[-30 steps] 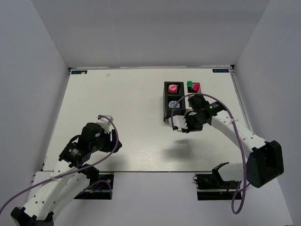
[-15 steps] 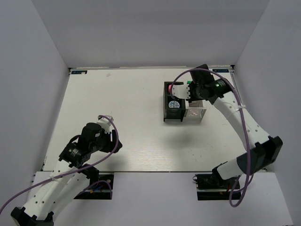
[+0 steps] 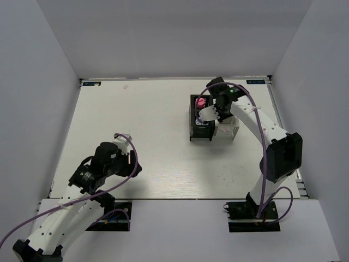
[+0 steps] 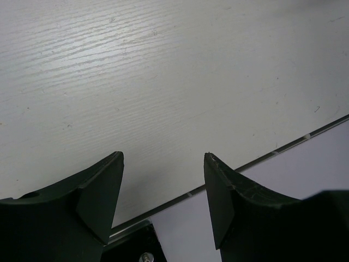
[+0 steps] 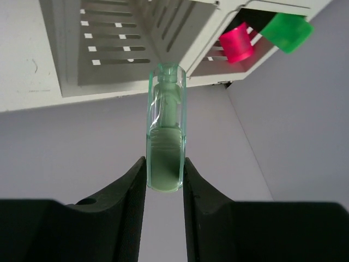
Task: Sort the stationery into containers
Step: Place the stationery into the container
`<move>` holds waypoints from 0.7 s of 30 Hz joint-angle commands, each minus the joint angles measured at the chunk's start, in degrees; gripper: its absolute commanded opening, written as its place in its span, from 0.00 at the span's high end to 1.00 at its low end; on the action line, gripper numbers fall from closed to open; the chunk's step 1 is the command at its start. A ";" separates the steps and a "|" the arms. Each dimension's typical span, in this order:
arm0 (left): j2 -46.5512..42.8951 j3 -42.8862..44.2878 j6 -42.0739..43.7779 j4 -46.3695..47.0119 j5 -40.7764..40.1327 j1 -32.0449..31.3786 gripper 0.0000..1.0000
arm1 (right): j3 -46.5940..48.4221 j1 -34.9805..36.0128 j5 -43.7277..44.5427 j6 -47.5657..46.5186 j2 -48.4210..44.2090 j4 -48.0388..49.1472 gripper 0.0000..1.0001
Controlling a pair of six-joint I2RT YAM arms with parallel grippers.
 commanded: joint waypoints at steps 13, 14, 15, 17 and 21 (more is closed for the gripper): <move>-0.04 -0.71 0.29 0.86 1.76 0.87 0.28 | -0.56 0.10 -0.51 1.25 2.77 -4.29 0.39; -0.04 -0.71 0.29 0.68 1.76 0.70 0.28 | -0.29 0.10 -1.47 1.61 2.85 -4.38 0.39; 0.14 -0.71 0.29 0.77 1.59 0.87 0.28 | 0.67 0.18 -1.57 2.05 2.77 -4.73 0.37; 0.14 -0.71 0.37 1.03 1.67 0.96 0.28 | 1.11 0.10 -2.26 2.58 1.80 -4.99 0.35; 0.31 -0.62 0.29 1.03 2.20 1.40 0.28 | 3.56 0.10 -4.71 6.08 -0.13 -5.43 0.41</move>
